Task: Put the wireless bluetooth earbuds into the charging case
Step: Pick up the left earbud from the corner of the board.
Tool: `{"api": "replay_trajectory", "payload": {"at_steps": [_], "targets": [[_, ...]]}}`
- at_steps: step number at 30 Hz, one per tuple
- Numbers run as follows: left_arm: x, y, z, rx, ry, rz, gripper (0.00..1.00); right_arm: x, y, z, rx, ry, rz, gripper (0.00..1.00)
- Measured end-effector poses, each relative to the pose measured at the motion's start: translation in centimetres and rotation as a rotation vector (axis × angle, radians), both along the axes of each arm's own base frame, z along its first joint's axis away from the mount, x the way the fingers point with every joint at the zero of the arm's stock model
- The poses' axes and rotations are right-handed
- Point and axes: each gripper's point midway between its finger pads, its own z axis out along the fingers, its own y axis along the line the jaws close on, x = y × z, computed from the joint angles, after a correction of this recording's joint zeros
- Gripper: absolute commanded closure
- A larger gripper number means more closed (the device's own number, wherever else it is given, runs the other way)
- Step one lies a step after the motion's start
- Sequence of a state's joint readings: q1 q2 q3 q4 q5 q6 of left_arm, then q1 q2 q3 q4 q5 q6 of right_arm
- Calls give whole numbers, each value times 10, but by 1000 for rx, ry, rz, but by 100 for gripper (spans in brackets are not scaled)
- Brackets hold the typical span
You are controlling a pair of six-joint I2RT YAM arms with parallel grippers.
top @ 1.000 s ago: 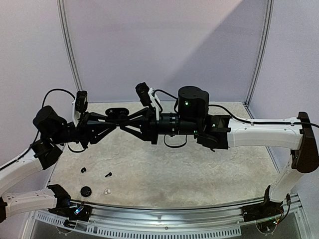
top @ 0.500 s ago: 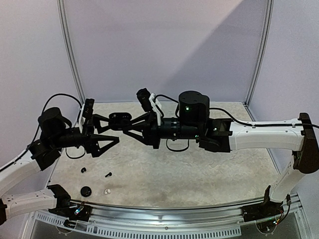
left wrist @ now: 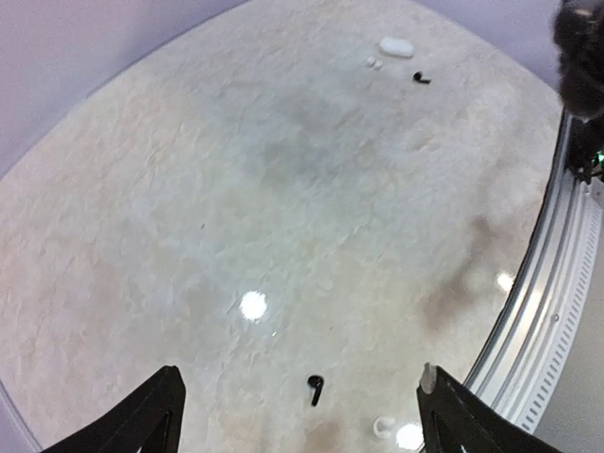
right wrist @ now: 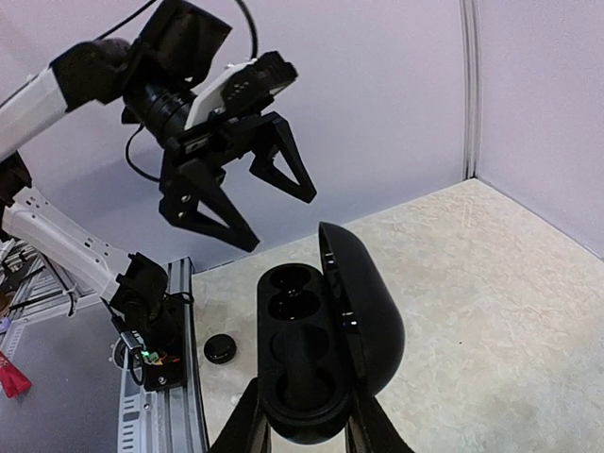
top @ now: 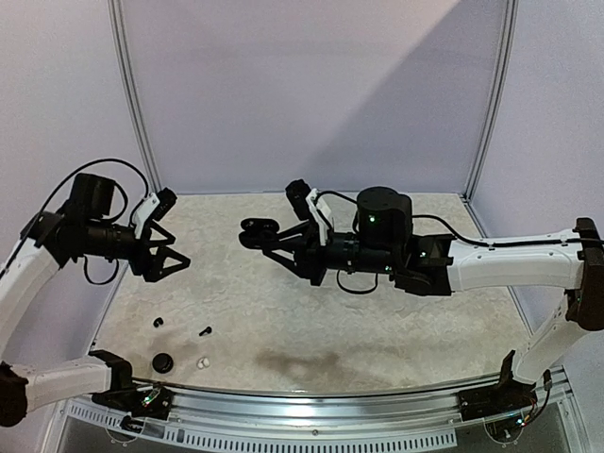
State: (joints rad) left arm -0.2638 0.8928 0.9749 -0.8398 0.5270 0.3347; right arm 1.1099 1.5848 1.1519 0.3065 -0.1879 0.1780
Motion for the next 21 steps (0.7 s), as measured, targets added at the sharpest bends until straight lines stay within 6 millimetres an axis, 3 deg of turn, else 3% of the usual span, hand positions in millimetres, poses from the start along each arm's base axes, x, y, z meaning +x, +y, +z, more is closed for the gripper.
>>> {"api": "replay_trajectory", "payload": {"at_steps": [3, 7, 9, 11, 12, 14, 16, 21], "targets": [[25, 28, -21, 110, 149, 77, 13, 5, -6, -9, -15, 2, -20, 100], [51, 79, -76, 260, 431, 181, 9, 5, -8, -17, -32, -3, -23, 100], [54, 110, -106, 317, 563, 242, 19, 4, -10, -19, -37, -8, -22, 100], [52, 143, -130, 370, 661, 304, 36, 4, -11, -21, -41, -10, -22, 100], [49, 157, -138, 396, 691, 327, 45, 4, -11, -22, -42, -9, -22, 100], [43, 182, -151, 456, 715, 364, 52, 3, -12, -25, -43, -9, -22, 100], [34, 194, -161, 506, 732, 366, 54, 3, -13, -28, -45, -8, -21, 100], [12, 195, -190, 555, 775, 319, 62, 2, -13, -31, -49, -2, -22, 100]]}}
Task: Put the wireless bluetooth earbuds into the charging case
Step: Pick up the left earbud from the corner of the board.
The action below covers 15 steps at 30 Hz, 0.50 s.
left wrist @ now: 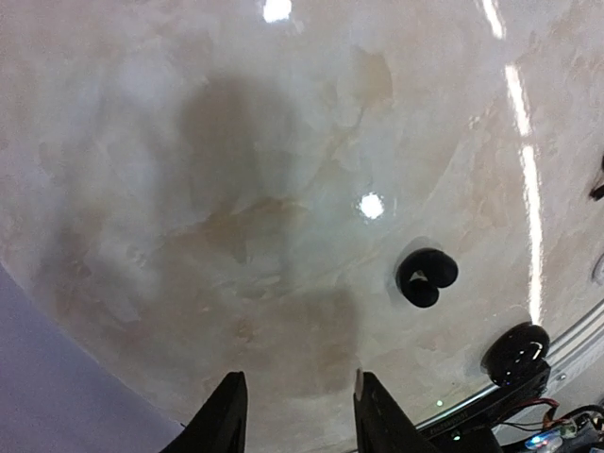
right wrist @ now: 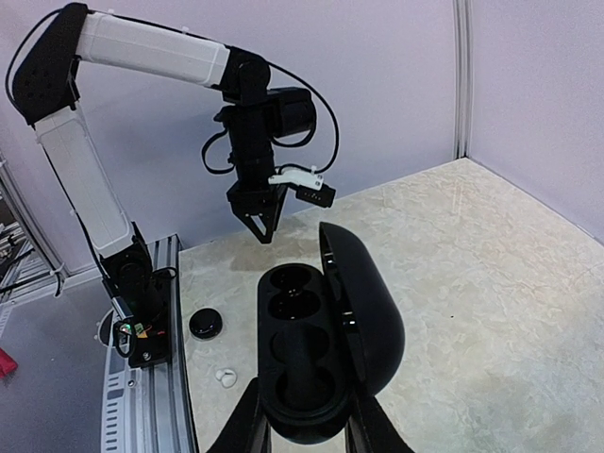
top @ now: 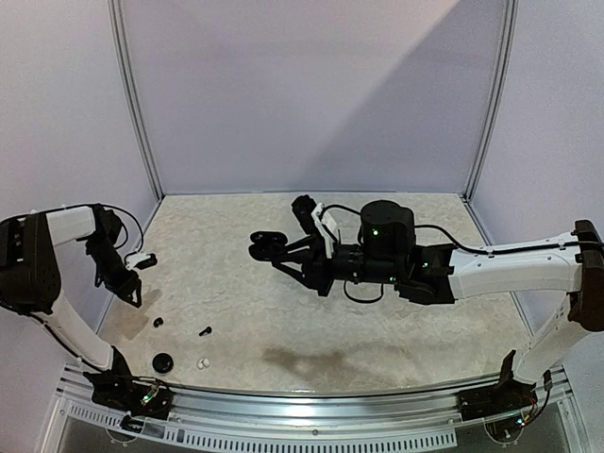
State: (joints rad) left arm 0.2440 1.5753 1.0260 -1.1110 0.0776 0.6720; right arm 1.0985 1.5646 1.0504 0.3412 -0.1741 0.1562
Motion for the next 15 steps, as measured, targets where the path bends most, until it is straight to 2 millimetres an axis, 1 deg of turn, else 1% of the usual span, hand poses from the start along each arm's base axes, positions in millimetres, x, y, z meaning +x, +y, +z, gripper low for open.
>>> {"api": "replay_trajectory", "payload": {"at_steps": [4, 6, 15], "targets": [[-16, -4, -24, -10, 49, -23, 63, 0, 0, 1, 4, 0, 0, 100], [-19, -7, -31, -22, 51, -37, 63, 0, 0, 1, 3, 0, 1, 100], [-14, -26, -38, -73, 4, -103, 67, -1, 0, -1, -3, 4, 4, 100]]}}
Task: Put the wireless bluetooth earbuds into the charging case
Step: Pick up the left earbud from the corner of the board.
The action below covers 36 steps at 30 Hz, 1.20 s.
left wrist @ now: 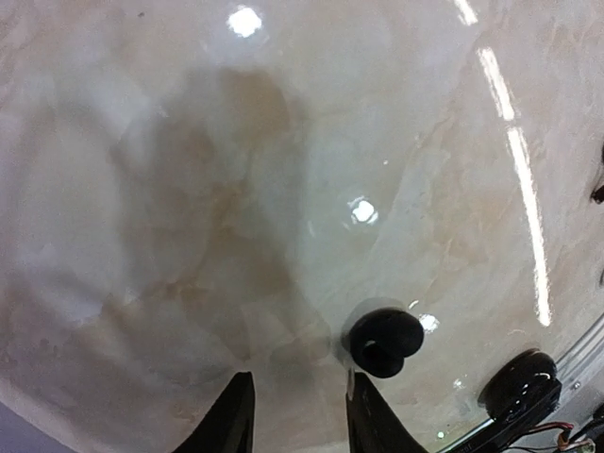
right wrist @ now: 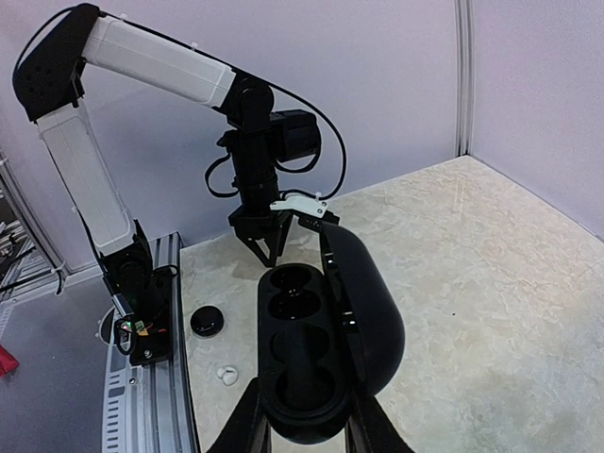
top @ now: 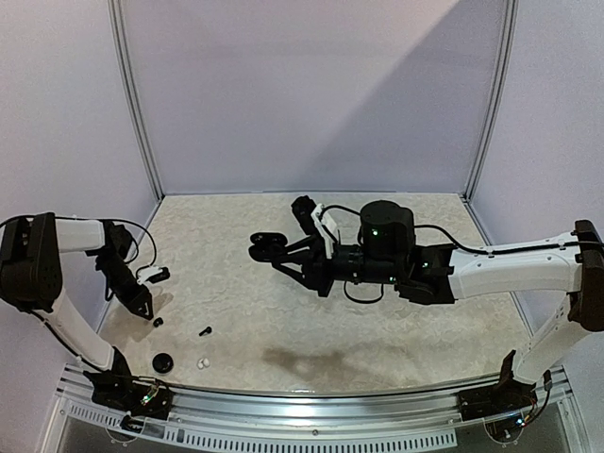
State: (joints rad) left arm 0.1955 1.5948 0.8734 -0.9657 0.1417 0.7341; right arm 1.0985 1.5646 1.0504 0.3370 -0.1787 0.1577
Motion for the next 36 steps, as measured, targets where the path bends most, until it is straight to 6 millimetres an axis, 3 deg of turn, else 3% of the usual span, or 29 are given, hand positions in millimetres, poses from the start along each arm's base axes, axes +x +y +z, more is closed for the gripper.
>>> {"api": "replay_trajectory", "payload": {"at_steps": [17, 28, 36], "targets": [[-5, -19, -4, -15, 6, -113, 69, -2, -1, -6, -21, 17, 10, 100], [-21, -35, -1, -59, 2, -192, 100, -3, -1, -8, -27, 32, 11, 100], [-23, -38, 1, -74, 4, -198, 100, -3, -1, -11, -35, 39, 10, 100]]}}
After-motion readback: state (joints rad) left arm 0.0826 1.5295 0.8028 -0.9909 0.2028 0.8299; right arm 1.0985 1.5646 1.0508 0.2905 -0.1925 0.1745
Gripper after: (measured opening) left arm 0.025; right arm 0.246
